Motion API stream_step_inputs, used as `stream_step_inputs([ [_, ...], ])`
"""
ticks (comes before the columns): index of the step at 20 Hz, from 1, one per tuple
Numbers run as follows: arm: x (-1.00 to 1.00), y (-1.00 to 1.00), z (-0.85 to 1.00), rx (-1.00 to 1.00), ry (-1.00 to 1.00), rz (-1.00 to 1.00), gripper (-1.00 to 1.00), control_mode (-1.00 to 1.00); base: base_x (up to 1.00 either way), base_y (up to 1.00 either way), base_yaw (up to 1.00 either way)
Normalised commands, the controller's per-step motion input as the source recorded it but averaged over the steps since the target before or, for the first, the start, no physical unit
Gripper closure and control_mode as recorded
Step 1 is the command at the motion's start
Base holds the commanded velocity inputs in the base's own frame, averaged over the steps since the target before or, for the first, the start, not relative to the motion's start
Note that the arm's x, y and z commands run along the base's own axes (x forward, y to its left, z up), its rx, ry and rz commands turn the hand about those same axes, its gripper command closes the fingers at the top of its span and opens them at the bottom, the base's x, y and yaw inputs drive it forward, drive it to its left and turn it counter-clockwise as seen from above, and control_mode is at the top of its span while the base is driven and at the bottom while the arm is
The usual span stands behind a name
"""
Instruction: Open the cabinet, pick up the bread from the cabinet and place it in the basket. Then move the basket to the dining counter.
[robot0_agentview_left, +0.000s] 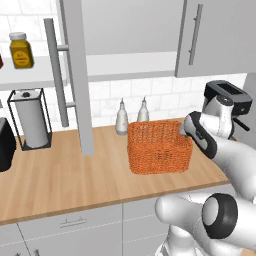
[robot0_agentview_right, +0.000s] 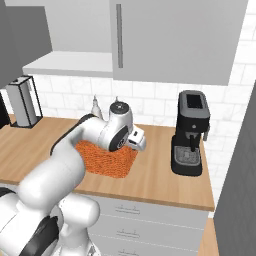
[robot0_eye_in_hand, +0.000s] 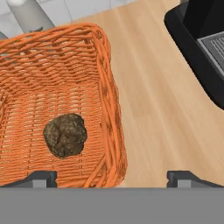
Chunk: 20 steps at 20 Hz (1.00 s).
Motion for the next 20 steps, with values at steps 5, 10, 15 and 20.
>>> stream_step_inputs([
  [5,0.31,0.01,-0.30,0.00,0.02,0.01,-1.00,-1.00,0.00,0.00,0.00],
  [10,0.19,0.00,-0.41,0.01,0.01,0.01,-1.00,-1.00,0.00,0.00,0.00],
  [15,0.18,0.01,-0.37,0.00,0.00,0.01,-1.00,-1.00,0.00,0.00,0.00],
  [20,0.13,0.07,-0.32,0.00,0.00,0.00,-1.00,-1.00,0.00,0.00,0.00],
])
